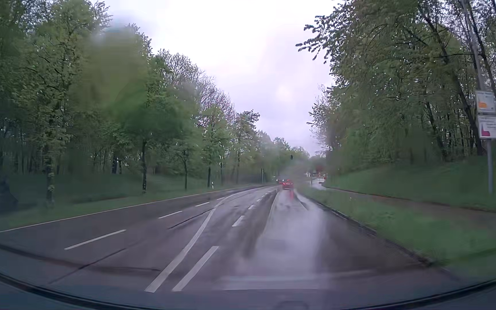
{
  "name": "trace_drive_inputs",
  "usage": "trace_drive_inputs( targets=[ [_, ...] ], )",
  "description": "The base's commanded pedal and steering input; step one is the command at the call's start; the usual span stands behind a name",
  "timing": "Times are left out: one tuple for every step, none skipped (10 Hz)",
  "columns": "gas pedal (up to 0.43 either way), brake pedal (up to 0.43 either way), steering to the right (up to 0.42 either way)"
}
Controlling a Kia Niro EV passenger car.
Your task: Follow the waypoints while adhering to traffic rules and regulations
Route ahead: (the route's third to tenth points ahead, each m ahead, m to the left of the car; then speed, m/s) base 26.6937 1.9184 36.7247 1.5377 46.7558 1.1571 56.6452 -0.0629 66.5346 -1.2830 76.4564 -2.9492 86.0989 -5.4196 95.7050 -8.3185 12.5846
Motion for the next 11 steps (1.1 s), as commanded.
trace_drive_inputs(
  targets=[
    [0.11, 0.0, -0.012],
    [0.098, 0.0, -0.01],
    [0.098, 0.0, -0.009],
    [0.098, 0.0, -0.009],
    [0.098, 0.0, -0.009],
    [0.087, 0.0, -0.009],
    [0.087, 0.0, -0.009],
    [0.087, 0.0, -0.009],
    [0.087, 0.0, -0.008],
    [0.087, 0.0, -0.008],
    [0.087, 0.0, -0.005]
  ],
)
